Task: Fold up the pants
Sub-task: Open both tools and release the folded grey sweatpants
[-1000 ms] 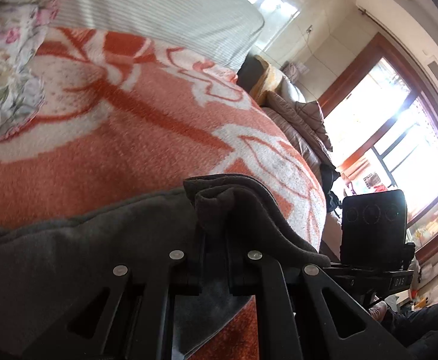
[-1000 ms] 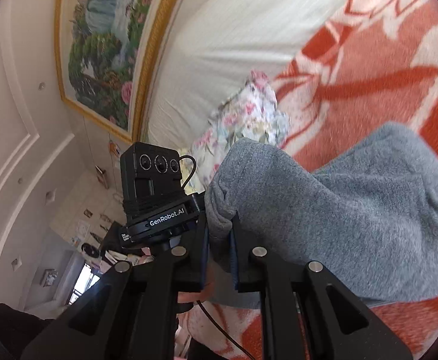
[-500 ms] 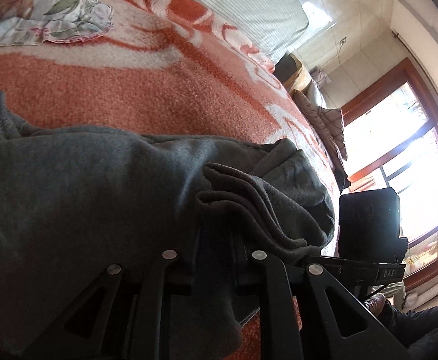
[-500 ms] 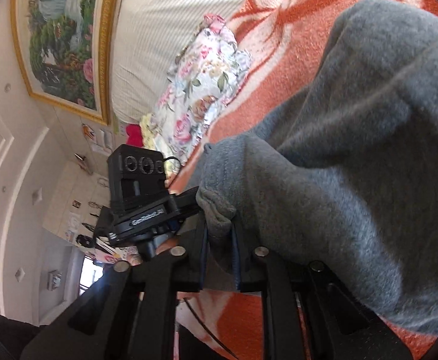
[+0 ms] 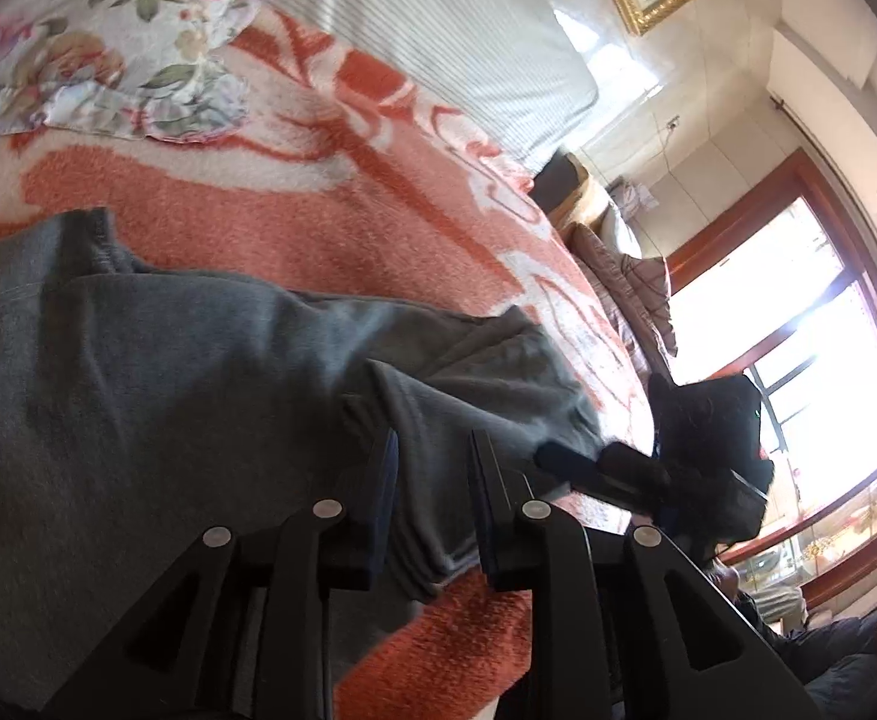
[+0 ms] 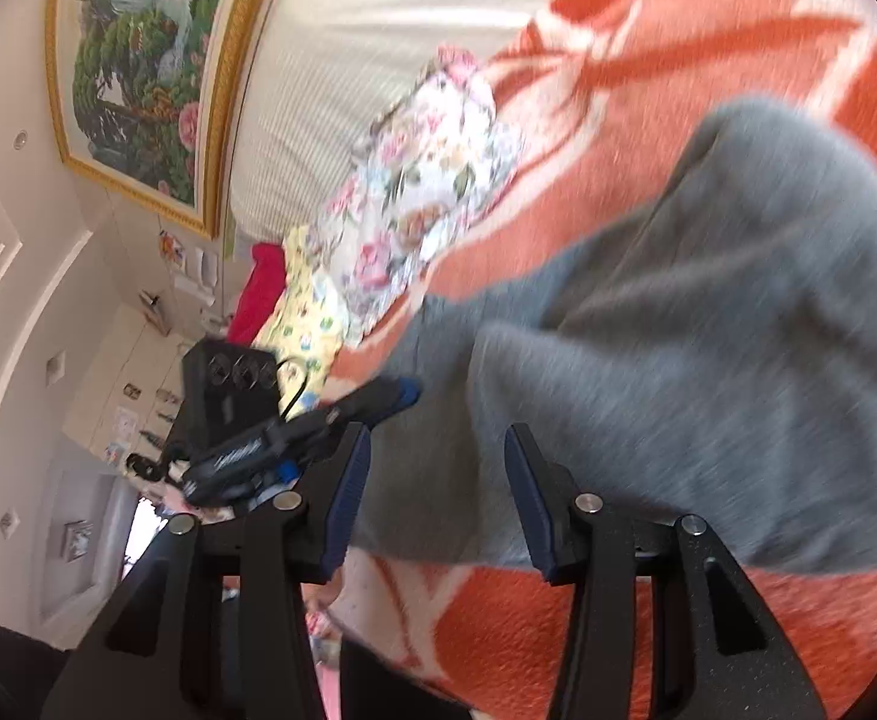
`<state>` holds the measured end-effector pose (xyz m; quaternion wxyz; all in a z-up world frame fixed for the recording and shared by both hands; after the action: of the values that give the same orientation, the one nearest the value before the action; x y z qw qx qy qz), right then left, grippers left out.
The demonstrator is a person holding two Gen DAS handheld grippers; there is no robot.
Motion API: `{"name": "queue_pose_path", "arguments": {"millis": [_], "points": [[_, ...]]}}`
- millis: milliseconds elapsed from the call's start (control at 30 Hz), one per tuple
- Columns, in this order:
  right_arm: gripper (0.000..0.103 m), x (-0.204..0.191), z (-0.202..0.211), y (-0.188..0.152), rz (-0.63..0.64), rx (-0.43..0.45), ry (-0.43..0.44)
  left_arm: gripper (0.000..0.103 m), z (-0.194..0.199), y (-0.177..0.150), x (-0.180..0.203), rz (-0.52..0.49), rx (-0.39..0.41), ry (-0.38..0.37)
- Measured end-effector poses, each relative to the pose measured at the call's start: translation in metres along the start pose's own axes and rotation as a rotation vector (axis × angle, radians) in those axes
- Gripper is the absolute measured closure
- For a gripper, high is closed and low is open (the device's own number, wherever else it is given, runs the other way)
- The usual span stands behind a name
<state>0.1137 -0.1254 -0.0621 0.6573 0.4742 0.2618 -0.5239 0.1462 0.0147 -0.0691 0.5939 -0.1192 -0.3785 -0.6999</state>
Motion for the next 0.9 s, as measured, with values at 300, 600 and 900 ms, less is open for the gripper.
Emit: {"name": "queue_pose_path", "arguments": {"millis": [300,600,900], "points": [[0.059,0.03,0.008,0.031,-0.046,0.042,-0.105,0.065,-0.057,-0.026,0.025,-0.006,-0.107,0.037],[0.06,0.029,-0.022,0.019,-0.063,-0.052,-0.083,0.066,-0.051,-0.059,-0.006,0.122,-0.114,0.028],[0.059,-0.018,-0.055,0.029,0.047,-0.121,-0.079,0.065,0.028,-0.077,-0.033,0.247,0.061,0.072]]}}
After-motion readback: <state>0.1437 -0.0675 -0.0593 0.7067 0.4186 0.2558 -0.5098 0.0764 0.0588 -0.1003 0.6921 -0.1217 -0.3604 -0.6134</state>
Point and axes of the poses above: each gripper's, at about its wrist camera, not at the fingertips, and z roughly against the way its jaws point, x to its right, y to its top, the point moved 10 cm from there along -z, roughly the way its jaws point, and after that the axes turned 12 degrees about -x, right-handed, at the moved point
